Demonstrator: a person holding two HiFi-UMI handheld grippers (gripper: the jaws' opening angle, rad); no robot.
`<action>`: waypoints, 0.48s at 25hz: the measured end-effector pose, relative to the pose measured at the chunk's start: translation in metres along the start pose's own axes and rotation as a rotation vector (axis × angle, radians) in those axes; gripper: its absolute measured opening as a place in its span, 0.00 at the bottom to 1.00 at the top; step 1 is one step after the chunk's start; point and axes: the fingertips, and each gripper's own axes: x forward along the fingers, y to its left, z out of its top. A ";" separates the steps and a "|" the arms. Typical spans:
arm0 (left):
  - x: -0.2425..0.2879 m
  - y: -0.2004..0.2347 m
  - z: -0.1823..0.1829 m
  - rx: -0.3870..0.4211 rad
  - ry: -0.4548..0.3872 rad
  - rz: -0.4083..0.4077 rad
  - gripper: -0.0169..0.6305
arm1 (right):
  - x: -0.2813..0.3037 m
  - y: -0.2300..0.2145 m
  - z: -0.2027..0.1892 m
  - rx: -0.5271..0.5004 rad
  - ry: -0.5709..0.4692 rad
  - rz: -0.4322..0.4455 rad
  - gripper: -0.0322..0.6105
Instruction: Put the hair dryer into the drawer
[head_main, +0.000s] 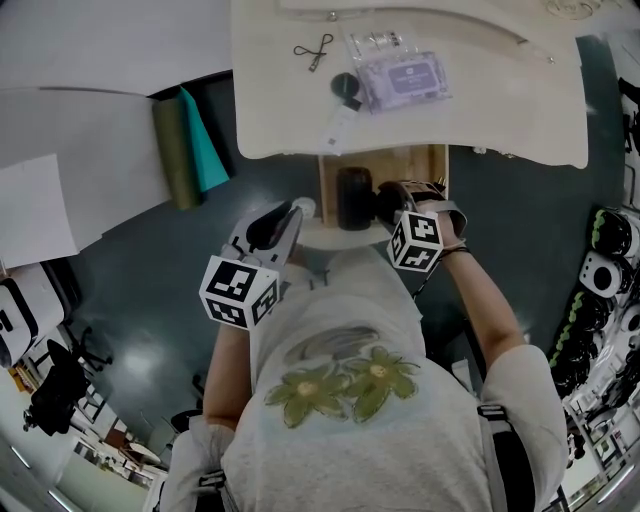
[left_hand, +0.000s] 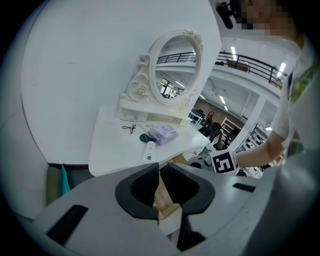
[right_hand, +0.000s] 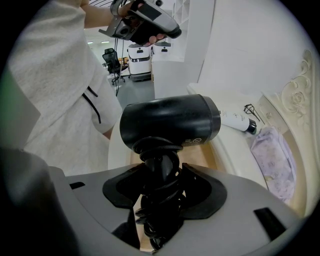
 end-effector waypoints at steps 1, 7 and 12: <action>0.000 0.000 0.000 0.000 0.002 0.000 0.12 | 0.001 0.000 0.000 0.000 0.000 0.002 0.38; 0.001 0.000 -0.002 -0.003 0.009 0.003 0.12 | 0.007 0.001 -0.001 -0.008 0.003 0.007 0.38; 0.001 0.000 -0.005 -0.003 0.018 0.003 0.12 | 0.011 0.001 -0.002 -0.011 0.004 0.008 0.38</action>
